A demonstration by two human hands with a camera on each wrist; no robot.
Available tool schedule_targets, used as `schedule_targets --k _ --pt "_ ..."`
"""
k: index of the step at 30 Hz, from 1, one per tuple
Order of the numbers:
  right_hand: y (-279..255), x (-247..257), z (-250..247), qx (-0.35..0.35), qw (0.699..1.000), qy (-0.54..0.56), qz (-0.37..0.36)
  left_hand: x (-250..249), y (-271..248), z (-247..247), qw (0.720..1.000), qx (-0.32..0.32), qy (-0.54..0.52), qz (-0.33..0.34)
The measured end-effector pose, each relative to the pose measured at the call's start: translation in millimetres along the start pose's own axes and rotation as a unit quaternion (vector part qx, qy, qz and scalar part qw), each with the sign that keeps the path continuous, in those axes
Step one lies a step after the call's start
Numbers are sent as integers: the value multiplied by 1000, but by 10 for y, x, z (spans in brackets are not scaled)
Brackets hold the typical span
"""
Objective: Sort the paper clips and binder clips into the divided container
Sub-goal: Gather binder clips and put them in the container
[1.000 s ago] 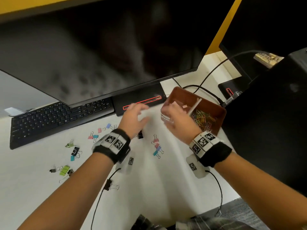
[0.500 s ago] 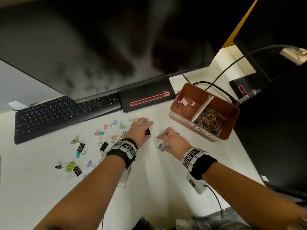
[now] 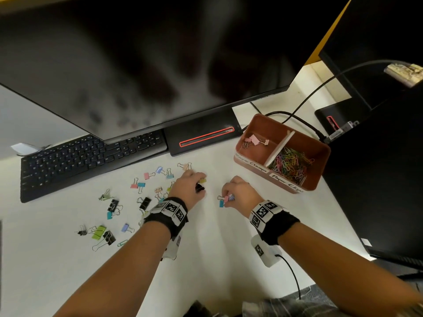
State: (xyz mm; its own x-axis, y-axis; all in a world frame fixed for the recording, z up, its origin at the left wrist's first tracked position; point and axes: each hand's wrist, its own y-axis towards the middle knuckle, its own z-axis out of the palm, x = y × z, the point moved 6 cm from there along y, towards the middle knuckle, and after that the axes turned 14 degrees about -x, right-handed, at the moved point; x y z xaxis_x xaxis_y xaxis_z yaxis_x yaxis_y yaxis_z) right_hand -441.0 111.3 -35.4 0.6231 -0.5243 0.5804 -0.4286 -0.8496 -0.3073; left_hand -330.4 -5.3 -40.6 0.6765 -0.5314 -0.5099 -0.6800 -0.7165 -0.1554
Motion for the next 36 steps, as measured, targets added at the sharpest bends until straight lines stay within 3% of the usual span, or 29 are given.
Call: schedule_targets --k 17,22,26,28,31,33,36 --pt "-73 -41 -53 -40 999 6 -25 -56 -172 -61 996 -55 63 27" --pt "-166 85 -379 -106 990 48 -75 -87 -177 -145 996 -78 -28 15" --pt "-213 262 -1057 -218 969 45 -108 -546 -25 -446 978 -114 -168 56" --pt "-149 242 -1373 -265 959 43 -90 -891 120 -612 965 -117 -221 78" --pt "81 75 -1607 -285 955 81 -6 -1311 340 -729 951 -118 -260 117" --pt "190 12 -1626 -289 952 91 35 -1361 446 -723 952 -103 -268 105" --pt "149 124 -1531 -301 951 69 -8 -1086 410 -759 962 -88 -252 56"
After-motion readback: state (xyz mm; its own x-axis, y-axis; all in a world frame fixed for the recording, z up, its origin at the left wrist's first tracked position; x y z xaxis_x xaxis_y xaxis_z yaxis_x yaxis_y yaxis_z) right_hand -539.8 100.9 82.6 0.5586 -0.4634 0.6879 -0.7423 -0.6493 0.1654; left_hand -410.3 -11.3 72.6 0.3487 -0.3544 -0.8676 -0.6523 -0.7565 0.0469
